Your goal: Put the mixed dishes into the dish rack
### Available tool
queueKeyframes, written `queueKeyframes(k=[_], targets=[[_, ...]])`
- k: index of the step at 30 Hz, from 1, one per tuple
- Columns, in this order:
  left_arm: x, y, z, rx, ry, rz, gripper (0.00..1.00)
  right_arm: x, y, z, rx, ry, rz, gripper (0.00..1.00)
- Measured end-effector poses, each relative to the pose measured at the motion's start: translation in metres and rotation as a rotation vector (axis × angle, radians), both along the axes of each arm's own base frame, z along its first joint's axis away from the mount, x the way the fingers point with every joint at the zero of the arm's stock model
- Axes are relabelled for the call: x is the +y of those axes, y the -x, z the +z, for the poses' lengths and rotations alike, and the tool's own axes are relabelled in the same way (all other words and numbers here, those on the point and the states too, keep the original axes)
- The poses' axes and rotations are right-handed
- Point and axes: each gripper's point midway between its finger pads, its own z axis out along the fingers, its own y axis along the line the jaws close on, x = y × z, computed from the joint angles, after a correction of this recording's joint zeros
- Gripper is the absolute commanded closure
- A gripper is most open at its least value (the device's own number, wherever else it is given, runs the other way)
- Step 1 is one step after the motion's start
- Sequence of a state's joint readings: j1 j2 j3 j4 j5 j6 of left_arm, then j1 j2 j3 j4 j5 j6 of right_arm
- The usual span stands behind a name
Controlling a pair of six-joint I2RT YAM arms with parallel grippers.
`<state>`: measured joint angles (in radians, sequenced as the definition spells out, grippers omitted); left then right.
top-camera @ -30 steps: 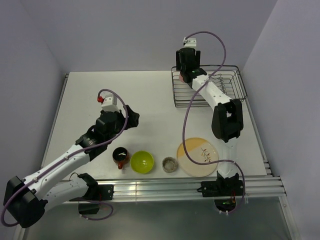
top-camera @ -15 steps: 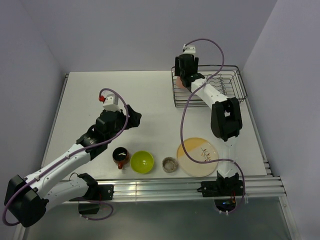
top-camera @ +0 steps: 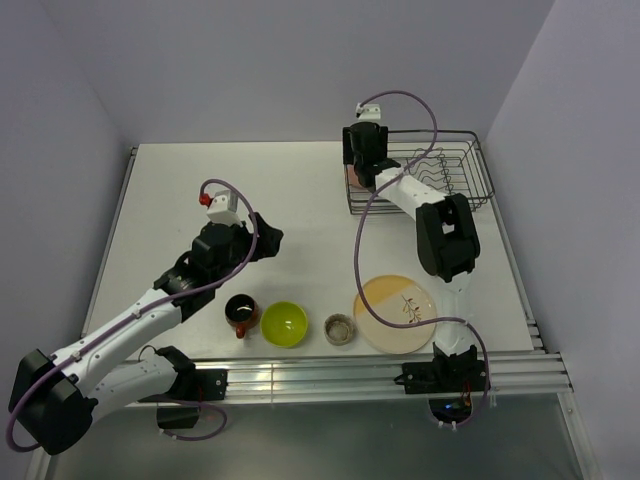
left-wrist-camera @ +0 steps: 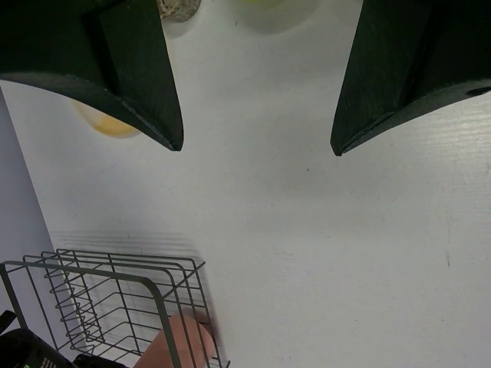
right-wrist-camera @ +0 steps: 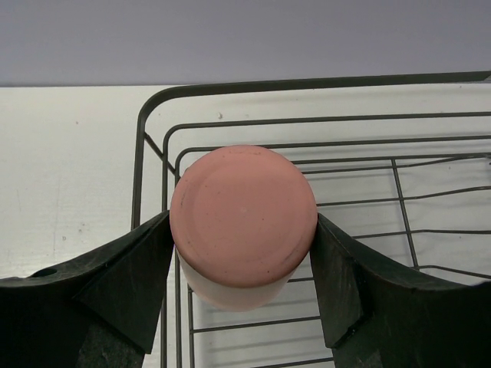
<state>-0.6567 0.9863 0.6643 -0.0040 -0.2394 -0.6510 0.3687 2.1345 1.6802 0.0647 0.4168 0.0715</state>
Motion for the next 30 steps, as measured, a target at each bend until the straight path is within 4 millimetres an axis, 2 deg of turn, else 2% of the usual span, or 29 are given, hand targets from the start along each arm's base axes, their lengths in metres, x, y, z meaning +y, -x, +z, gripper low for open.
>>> queueKeyframes(k=[3, 5, 7, 8, 10, 11, 13, 14, 17, 23, 30], targets=[[0.0, 0.001, -0.002, 0.006, -0.001, -0.004, 0.16, 0.001, 0.0, -0.002, -0.003, 0.017, -0.006, 1.0], [0.0, 0.001, -0.003, 0.007, -0.001, -0.004, 0.16, 0.002, -0.001, -0.002, -0.01, 0.02, -0.013, 0.92], [0.0, 0.001, -0.003, 0.008, 0.001, -0.004, 0.14, 0.002, -0.001, -0.002, -0.012, 0.024, -0.018, 0.77], [0.0, 0.001, -0.003, 0.009, 0.003, -0.003, 0.14, 0.002, -0.001, -0.002, -0.012, 0.026, -0.019, 0.64], [0.0, 0.001, -0.003, 0.012, 0.008, -0.001, 0.12, 0.003, 0.0, -0.002, -0.014, 0.031, -0.023, 0.51], [0.0, 0.001, -0.003, 0.014, 0.011, 0.0, 0.12, 0.003, 0.0, -0.002, -0.014, 0.034, -0.025, 0.4], [-0.001, 0.001, -0.004, 0.018, 0.012, 0.001, 0.11, 0.004, 0.001, -0.002, -0.015, 0.037, -0.028, 0.28], [-0.001, 0.001, -0.006, 0.022, 0.01, 0.001, 0.11, 0.004, 0.001, -0.002, -0.015, 0.039, -0.03, 0.17], [-0.002, 0.001, -0.011, 0.039, 0.004, -0.004, 0.11, 0.005, 0.001, -0.002, -0.015, 0.038, -0.03, 0.07], [-0.005, 0.005, -0.034, 0.113, -0.036, -0.024, 0.11, 0.008, 0.002, -0.002, -0.015, 0.038, -0.024, 0.03], [-0.005, 0.011, -0.042, 0.155, -0.034, -0.033, 0.11, 0.007, 0.009, 0.0, -0.013, 0.03, -0.019, 0.0]])
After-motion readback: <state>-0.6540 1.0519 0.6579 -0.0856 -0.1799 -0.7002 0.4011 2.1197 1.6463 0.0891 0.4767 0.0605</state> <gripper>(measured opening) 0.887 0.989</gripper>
